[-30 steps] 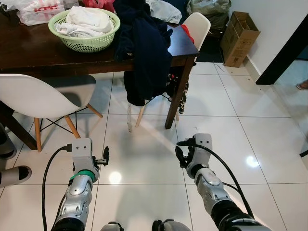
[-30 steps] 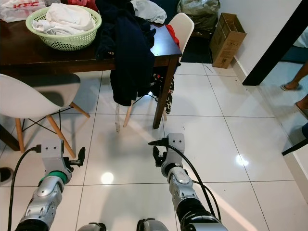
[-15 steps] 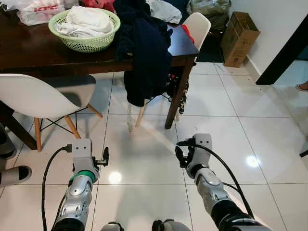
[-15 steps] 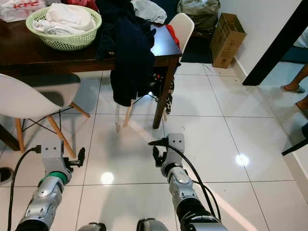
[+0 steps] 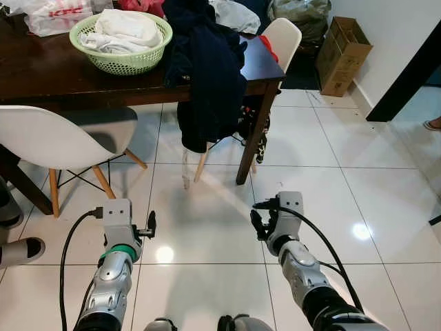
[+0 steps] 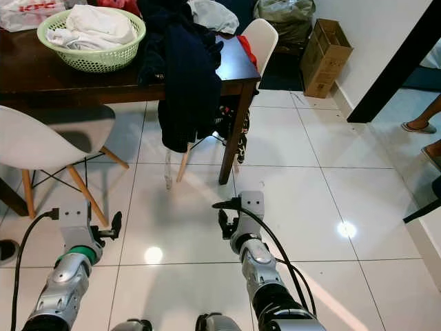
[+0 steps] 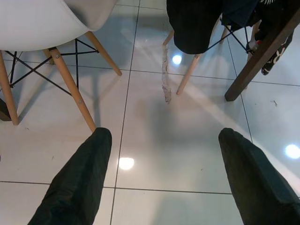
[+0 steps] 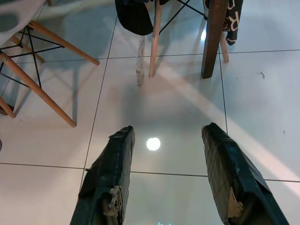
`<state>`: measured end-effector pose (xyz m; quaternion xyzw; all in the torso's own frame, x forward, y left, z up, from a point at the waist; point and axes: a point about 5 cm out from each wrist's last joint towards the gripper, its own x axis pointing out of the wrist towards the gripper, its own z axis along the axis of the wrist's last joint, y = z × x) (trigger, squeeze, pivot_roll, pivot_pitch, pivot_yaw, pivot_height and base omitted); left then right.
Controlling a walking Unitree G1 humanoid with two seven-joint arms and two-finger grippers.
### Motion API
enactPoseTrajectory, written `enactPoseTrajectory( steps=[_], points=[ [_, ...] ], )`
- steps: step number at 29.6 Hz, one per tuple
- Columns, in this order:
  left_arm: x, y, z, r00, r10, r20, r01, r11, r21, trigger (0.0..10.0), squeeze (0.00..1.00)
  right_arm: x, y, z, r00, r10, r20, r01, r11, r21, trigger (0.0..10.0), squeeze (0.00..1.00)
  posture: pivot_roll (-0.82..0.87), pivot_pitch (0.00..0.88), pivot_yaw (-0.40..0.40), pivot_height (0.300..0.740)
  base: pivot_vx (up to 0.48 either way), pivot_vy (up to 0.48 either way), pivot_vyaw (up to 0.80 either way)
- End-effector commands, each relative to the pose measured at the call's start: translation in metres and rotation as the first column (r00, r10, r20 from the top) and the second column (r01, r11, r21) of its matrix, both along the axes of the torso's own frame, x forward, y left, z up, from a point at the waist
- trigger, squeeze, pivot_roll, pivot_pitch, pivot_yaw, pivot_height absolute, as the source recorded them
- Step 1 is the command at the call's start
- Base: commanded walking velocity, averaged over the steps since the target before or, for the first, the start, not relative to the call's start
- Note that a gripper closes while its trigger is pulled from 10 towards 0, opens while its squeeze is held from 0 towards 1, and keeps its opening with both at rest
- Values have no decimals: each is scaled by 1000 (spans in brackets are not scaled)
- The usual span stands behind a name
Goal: Hang hanger
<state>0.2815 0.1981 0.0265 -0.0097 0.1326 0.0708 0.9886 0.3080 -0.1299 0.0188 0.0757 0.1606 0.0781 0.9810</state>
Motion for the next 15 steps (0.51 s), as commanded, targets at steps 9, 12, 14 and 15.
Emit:
enactPoseTrajectory(
  steps=[9, 12, 14, 15],
  points=[
    [-6, -2, -9, 999, 1, -45, -1, 1000, 1, 10000, 0, -5, 0, -7, 999, 1, -36, -1, 1000, 0, 10000, 0, 42, 64, -36, 740, 0, 0, 0],
    [-5, -2, -9, 999, 6, -42, -6, 1000, -4, 10000, 0, -5, 0, -6, 999, -1, -35, 1, 1000, 0, 10000, 0, 41, 65, -35, 740, 0, 0, 0],
    [-5, -2, -9, 999, 13, -44, -13, 1000, -1, 10000, 0, -4, -1, -6, 999, -1, -36, 1, 1000, -2, 10000, 0, 41, 66, -39, 740, 0, 0, 0],
    [-5, -2, -9, 999, 13, -44, -13, 1000, -1, 10000, 0, -4, -1, -6, 999, -1, -36, 1, 1000, -2, 10000, 0, 41, 66, -39, 740, 0, 0, 0]
  ],
)
